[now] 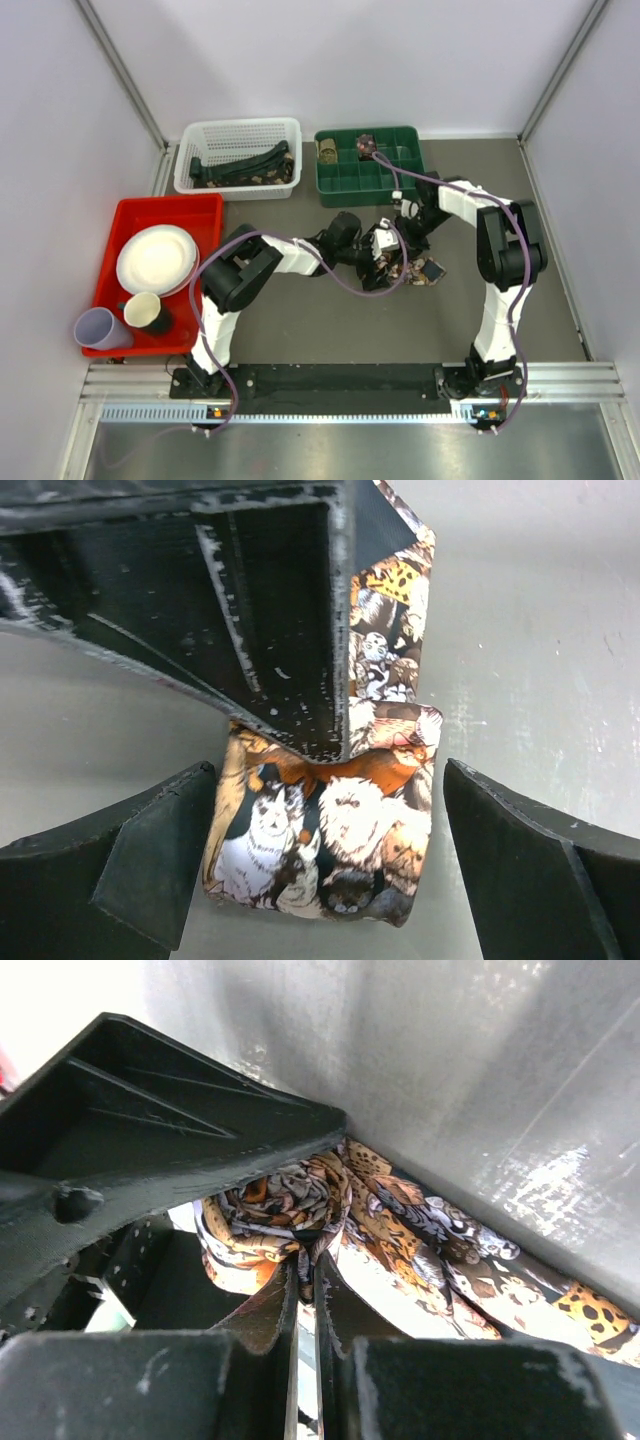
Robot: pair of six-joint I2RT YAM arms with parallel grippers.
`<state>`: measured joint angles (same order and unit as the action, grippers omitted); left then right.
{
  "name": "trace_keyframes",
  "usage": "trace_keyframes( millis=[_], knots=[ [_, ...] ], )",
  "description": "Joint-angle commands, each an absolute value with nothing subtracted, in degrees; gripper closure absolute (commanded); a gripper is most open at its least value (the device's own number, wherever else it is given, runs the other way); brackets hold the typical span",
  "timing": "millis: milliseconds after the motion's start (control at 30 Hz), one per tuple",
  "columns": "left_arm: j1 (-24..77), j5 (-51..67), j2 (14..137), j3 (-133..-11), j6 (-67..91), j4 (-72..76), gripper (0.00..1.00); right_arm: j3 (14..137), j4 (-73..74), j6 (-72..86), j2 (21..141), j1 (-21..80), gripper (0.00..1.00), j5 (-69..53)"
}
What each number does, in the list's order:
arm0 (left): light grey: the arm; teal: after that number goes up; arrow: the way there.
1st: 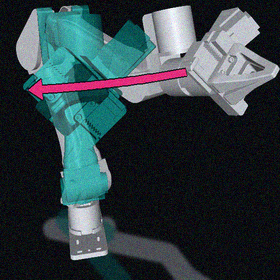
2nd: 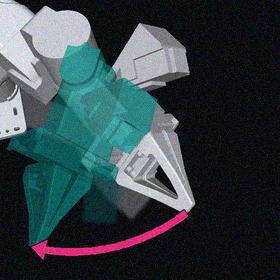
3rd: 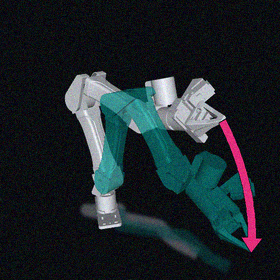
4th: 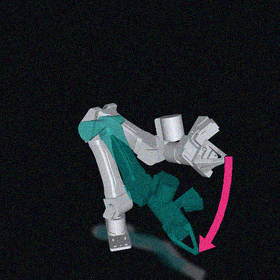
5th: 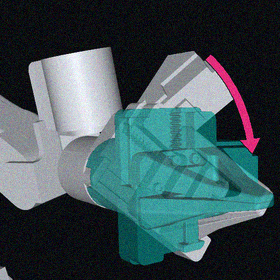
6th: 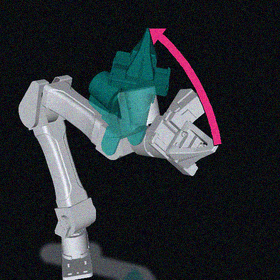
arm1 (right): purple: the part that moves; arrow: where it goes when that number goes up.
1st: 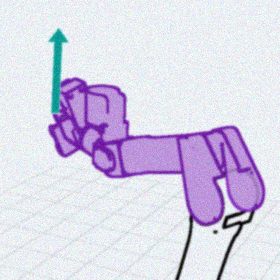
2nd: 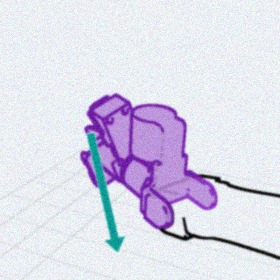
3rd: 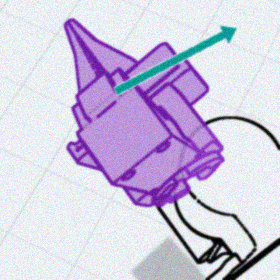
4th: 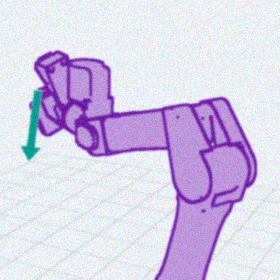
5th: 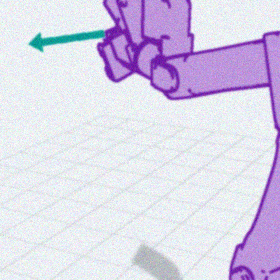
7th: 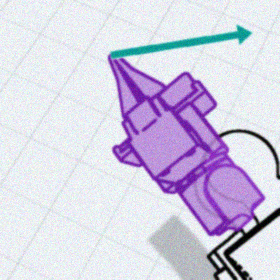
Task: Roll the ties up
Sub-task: Roll the tie at the center of the board.
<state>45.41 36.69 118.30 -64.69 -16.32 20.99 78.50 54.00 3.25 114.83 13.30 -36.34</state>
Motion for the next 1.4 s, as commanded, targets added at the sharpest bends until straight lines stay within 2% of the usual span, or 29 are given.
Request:
trace_keyframes(
  millis=[0,567,1033,1200,1333,1367],
  knots=[
    [44.56,36.82,118.83,-61.53,-12.04,30.49,0.01,77.26,46.06,0.26,118.13,15.64,1.00,-17.76],
    [41.57,39.90,112.41,-52.21,-11.34,35.07,0.01,78.66,44.83,0.52,122.16,18.19,1.00,-16.26],
    [41.66,42.10,119.79,-56.25,-10.11,41.39,0.02,79.72,40.87,2.55,126.82,21.53,1.00,-24.60],
    [41.84,44.73,121.02,-56.78,-9.14,40.96,0.23,79.19,39.11,2.99,126.83,21.53,1.00,-29.08],
    [41.84,45.26,119.54,-55.29,-12.56,36.66,0.48,79.10,39.29,2.38,126.56,21.62,1.00,-29.18],
    [41.84,45.26,118.92,-54.67,-13.53,34.74,0.50,79.19,39.20,2.20,126.48,21.62,1.00,-28.74]
  ],
)
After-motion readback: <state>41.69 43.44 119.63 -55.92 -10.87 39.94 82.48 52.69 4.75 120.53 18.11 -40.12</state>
